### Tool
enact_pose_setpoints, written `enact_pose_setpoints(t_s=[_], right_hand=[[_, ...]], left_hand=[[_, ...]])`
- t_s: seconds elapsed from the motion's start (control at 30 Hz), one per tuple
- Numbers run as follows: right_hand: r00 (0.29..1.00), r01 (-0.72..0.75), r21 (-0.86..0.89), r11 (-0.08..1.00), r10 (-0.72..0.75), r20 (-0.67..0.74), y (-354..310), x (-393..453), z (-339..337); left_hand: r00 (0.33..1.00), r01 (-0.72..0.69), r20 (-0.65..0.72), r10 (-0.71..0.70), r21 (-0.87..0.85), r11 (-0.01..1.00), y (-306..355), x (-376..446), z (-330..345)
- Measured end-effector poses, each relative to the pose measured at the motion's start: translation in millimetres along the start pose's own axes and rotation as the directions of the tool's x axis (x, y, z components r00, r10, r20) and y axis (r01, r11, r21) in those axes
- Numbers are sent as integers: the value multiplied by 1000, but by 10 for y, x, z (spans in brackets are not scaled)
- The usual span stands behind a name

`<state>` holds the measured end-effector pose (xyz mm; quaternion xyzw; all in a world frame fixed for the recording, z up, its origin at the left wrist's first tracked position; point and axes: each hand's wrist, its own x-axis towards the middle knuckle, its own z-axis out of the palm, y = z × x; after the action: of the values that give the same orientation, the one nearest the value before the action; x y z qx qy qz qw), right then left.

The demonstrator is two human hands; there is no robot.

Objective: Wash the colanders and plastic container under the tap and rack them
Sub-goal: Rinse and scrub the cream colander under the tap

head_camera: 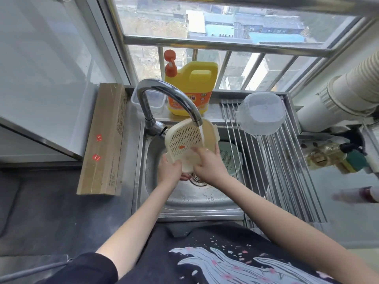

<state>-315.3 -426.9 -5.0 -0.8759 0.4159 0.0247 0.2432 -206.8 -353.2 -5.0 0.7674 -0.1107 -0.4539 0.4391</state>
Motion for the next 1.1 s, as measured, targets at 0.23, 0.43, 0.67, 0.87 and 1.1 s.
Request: enact_pose_setpoints(t_s=[0.23, 0.43, 0.67, 0.87, 1.1], right_hand=[[999, -12, -337, 941, -4, -45, -154, 132, 12], [922, 89, -42, 995, -98, -375, -138, 33, -134], [761, 184, 95, 978, -81, -644, 175, -127, -288], [769, 124, -19, 992, -108, -630, 367, -175, -335], [865, -491, 459, 740, 476, 157, 301, -201, -668]], left_hand=[[993, 60, 113, -39, -193, 979, 49, -44, 32], [949, 245, 278, -146, -363, 899, 20, -23, -38], [853, 362, 488, -188, -291, 886, 91, -79, 76], [743, 482, 613, -268, -213, 850, 66, -97, 139], [819, 382, 517, -247, -171, 908, -60, -22, 99]])
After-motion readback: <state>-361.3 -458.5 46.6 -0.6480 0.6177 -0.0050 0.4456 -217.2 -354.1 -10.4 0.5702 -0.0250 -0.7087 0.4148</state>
